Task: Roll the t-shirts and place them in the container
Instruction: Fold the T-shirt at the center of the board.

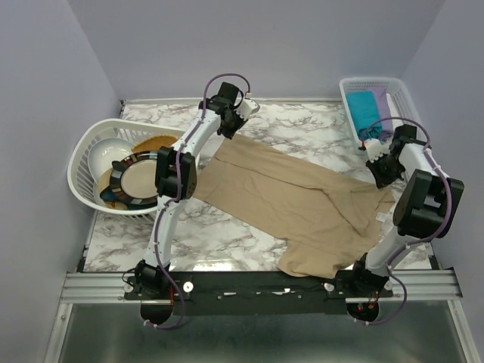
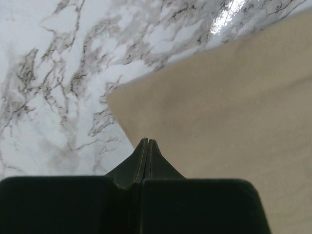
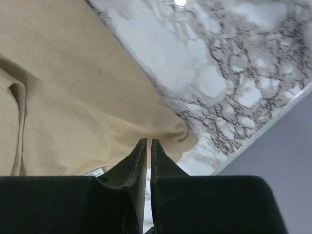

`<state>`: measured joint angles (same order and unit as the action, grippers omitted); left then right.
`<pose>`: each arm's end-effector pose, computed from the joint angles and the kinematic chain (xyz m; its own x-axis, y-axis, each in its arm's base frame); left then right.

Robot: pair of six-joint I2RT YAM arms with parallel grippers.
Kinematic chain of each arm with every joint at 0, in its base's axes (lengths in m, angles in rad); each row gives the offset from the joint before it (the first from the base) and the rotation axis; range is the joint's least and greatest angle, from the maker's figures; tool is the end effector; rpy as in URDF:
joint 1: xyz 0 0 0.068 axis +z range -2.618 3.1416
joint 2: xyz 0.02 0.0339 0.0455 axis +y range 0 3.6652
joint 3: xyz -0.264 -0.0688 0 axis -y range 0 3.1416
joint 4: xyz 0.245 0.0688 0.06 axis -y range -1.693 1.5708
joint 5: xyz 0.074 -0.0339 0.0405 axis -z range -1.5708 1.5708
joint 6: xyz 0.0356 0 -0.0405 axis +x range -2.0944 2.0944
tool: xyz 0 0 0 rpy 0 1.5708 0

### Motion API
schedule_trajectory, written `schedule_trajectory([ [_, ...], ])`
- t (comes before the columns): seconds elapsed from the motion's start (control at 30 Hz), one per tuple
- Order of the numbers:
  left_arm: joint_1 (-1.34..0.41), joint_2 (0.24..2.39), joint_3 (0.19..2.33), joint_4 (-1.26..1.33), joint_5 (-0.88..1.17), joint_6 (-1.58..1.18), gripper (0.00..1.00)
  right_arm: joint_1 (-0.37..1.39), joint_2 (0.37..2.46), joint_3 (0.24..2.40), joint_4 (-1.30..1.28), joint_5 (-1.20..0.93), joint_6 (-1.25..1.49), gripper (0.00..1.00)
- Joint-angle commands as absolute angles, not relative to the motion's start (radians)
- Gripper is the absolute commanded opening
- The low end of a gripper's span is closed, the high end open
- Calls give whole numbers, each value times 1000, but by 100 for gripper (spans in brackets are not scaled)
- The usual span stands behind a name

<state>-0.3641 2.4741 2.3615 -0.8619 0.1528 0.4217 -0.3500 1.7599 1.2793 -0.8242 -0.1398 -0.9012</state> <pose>0.5016 -0.1970 0.2187 -0.5287 0.6344 -0.5639 0.7105 0.6943 0.1150 0.3242 -0.1131 0.2073 -0.8018 -0.5339 -0.2686 -0.5212 0.8445 -0.1227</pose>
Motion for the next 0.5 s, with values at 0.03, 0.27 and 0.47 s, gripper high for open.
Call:
schedule_trajectory([
  [0.03,-367,2548,2370,-923,177,347,0,-305,1815,1209,-721,-49,-1011,14],
  [0.27,-368,2603,2407,-962,137,328,0,-278,1902,1190,-580,67,-1103,13],
  [0.47,-367,2645,2448,-953,74,325,0,-278,1996,1302,-523,127,-1123,11],
])
